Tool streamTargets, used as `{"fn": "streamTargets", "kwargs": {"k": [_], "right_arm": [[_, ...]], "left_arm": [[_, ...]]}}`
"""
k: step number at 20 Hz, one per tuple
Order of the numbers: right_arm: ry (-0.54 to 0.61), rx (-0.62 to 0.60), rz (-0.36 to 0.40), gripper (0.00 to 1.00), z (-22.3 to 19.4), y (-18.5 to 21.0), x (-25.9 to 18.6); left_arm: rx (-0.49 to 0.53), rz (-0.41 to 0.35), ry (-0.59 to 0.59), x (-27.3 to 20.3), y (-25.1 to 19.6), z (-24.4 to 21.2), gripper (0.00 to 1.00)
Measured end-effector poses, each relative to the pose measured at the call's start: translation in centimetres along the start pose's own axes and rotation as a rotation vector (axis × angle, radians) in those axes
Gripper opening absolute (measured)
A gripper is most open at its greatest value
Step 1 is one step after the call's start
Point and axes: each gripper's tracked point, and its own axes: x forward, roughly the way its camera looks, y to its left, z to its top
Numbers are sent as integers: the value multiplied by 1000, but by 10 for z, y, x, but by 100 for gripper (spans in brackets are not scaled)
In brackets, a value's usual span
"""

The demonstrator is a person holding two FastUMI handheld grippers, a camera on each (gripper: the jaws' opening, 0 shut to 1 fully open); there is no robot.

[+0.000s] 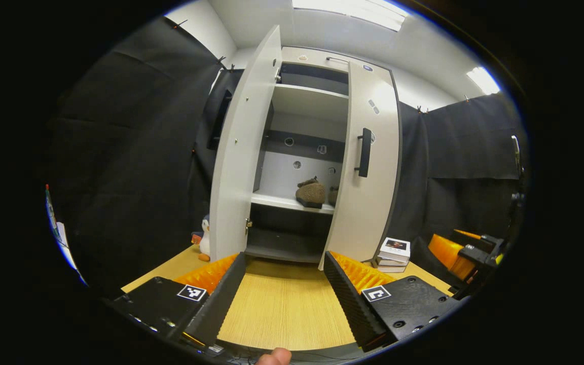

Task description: Grab one shoe with the right hand and put it into the shoe cabinet, grab the other shoe with the left hand and put it into the shoe cabinet; then close the right door with the right hand and the left door with the left hand.

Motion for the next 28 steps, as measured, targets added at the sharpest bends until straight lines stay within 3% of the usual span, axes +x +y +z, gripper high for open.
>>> {"fn": "streamTargets", "kwargs": {"k": [3, 6, 7, 13, 19, 28], "right_arm": [[-1, 30, -4, 98, 0, -2, 1], [1, 34, -12, 95, -3, -2, 5], [5, 34, -7, 98, -5, 0, 5], [2, 34, 3, 98, -3, 4, 4], [-20, 22, -19, 96, 9, -1, 7], [-52, 37, -24, 98, 24, 2, 21]], "left_arm": [[-7, 44, -118, 5, 29, 57, 95], [28, 171, -200, 18, 87, 103, 95], [34, 200, -217, 22, 106, 117, 95], [-42, 292, -303, 69, 206, 176, 95], [-25, 315, -298, 123, 234, 186, 95], [-49, 248, -223, 150, 228, 173, 94]]}}
